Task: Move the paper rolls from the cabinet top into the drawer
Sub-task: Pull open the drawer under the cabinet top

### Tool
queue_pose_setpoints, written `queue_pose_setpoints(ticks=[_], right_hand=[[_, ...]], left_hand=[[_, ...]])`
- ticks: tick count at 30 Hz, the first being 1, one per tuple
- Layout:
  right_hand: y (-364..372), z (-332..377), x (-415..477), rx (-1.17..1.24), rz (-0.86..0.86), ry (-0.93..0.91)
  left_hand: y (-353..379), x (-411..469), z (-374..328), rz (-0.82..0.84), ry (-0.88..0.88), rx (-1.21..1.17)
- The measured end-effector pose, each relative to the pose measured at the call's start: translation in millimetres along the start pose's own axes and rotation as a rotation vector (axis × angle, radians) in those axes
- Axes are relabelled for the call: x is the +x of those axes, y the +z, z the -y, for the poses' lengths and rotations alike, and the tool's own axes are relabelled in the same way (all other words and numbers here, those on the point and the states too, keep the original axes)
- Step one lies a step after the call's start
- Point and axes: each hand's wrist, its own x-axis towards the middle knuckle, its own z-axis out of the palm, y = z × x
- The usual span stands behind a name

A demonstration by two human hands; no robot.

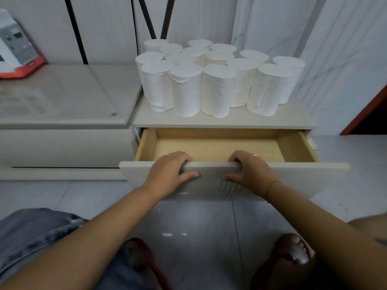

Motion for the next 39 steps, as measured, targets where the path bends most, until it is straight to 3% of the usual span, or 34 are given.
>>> queue_pose_setpoints(ticks=[10,23,28,30,33,36,39], right_hand=[[10.4,12.8,-59.9,0.072,0.01,0.052],[4.7,20.3,-84.6,0.056,0.143,0.022],[-8.4,21.3,-68.0,0.163,0.301,-0.047],[-14.2,21.8,-46.7,0.289,0.21,-0.043],[-20.4,18.9,2.5,0.453,-0.095,0.037],[-26.9,17.2,55.9,0.541,-0.306,0.097],[-30.4,17.4,105.1,0.581,-0.425,0.11]], left_hand=[[-12.1,-46.9,-19.2,0.188,-0.118,-0.154],[-16.6,-74.0,-29.6,0.272,-0.166,-0.195],[-20.9,-65.6,-26.5,0.383,-0.17,-0.266],[-26.1,-55.9,-20.5,0.389,-0.174,-0.323],[-35.1,-33.8,4.9,0.222,-0.165,-0.245],[-43.7,-12.9,39.9,0.086,-0.287,-0.235],[-43.5,2.3,75.3,0.105,-0.382,-0.129]])
